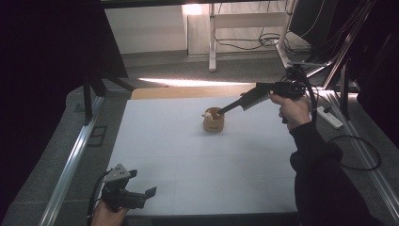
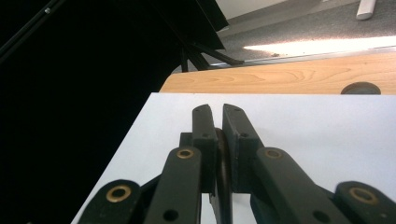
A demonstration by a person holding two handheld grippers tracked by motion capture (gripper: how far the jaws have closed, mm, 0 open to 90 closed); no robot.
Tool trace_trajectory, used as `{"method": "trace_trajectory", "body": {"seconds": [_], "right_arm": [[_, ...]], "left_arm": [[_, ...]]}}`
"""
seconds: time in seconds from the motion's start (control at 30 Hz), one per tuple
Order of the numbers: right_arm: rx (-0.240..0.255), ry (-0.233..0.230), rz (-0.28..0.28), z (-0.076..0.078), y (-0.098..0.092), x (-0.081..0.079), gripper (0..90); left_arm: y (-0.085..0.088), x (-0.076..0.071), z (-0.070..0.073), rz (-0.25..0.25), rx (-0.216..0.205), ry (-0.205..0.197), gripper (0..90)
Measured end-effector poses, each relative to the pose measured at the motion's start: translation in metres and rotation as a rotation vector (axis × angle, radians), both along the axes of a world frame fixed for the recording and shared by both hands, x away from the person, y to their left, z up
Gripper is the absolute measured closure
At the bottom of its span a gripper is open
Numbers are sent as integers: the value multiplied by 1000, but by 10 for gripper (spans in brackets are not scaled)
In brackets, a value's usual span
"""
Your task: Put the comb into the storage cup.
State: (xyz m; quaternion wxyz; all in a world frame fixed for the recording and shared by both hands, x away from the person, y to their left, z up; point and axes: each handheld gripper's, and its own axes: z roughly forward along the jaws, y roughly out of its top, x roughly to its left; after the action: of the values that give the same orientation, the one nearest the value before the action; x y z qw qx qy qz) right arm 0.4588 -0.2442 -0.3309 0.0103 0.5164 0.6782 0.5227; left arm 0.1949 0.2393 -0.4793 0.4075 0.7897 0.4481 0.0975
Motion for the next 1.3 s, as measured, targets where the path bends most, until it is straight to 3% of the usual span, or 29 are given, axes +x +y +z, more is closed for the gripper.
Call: {"method": "trace_trajectory", "body": {"seconds": [0.8,1.3], "right_arm": [[-48,-15,-8,-2,18,12,846],[-72,-2,-8,-13,33,23,846]], "left_arm": [[0,0,0,-1,-3,4,6],[1,1,-1,-1,-7,6,5]]}}
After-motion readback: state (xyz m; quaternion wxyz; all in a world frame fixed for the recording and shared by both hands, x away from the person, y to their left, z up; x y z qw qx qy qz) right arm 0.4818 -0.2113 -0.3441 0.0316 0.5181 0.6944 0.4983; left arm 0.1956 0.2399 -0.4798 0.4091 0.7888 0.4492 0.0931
